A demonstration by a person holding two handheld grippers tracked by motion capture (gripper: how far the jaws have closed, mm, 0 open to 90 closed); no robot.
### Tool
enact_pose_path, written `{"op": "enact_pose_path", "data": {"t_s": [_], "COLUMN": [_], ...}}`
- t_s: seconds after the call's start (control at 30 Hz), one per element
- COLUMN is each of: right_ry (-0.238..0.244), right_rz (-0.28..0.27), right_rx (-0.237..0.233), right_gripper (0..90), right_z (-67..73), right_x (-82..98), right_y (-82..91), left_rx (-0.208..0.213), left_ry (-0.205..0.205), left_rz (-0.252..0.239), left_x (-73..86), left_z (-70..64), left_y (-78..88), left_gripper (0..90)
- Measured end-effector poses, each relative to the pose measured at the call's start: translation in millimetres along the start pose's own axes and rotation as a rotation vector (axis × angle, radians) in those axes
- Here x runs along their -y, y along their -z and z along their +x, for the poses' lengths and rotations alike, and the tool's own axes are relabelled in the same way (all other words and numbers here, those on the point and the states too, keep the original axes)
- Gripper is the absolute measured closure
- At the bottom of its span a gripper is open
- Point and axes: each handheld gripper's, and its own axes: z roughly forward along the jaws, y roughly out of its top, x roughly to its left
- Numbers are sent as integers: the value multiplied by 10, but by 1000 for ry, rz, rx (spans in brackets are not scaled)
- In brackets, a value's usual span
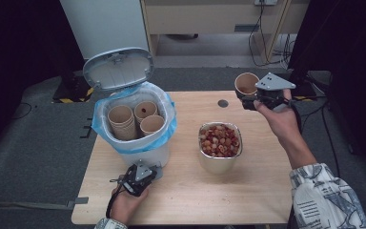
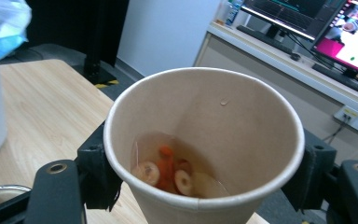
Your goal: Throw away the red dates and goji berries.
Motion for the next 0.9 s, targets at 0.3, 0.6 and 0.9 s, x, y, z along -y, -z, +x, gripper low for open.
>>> {"op": "enact_pose_path", "data": {"t_s": [0.3,0.6,0.9], "right_ry": [14,89,184], "right_rz": [1,-8,-11], "right_rx": [-8,15,35], "right_gripper": [274,274,274], "right_z": [27,48,81], "right_x": [-10,-17,-41], "right_y": [-9,45,71], "left_rx": [0,2,1], "left_ry": [1,2,1], "left_rz": [0,0,0], "left_x": [-1,0,-1], "left_z": [1,3,2], "left_y": [0,0,0], "left_gripper": [899,899,899]}}
